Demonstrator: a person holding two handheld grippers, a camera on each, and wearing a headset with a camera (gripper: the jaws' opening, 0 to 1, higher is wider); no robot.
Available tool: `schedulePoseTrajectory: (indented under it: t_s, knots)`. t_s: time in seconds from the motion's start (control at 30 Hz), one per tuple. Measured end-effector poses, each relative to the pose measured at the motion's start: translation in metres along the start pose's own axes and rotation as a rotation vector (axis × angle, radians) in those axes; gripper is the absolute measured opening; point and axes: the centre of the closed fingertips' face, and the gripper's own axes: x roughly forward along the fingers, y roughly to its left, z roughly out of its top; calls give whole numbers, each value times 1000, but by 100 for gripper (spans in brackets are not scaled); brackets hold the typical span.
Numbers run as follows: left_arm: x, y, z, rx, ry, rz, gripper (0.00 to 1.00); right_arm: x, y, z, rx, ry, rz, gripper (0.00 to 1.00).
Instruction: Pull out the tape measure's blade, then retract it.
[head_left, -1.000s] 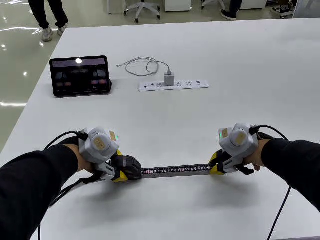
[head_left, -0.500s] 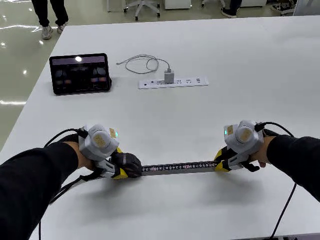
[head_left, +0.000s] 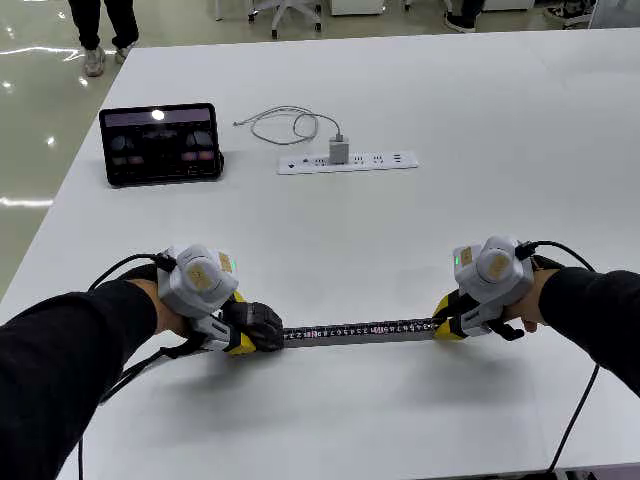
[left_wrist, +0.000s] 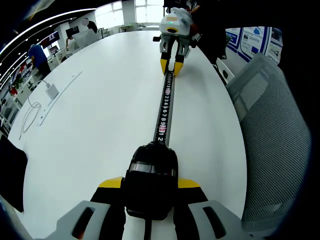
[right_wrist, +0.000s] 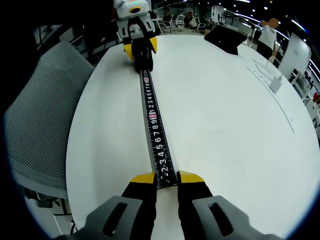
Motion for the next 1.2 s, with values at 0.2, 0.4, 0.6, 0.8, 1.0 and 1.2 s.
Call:
schedulePoseTrajectory:
  t_s: [0.2, 0.4, 0.6, 0.8, 1.0, 1.2]
  knots:
    - [0, 0, 0, 0, -2, 0, 33, 2, 1, 0, -36, 27, -1, 11]
    - [0, 0, 0, -1, -4, -3, 33, 2, 0, 0, -32, 35, 7, 11]
    - [0, 0, 0, -3, -9, -4, 33, 2, 1, 0, -36, 35, 2, 12]
    - [1, 0, 0, 2, -7, -6, 33, 2, 0, 1, -52, 54, 9, 12]
    - [0, -1, 3, -46, -44, -33, 33, 2, 0, 1, -75, 71, -14, 14]
    - [0, -3, 2, 32, 0, -30, 34, 2, -2, 2, -88, 75, -39, 17]
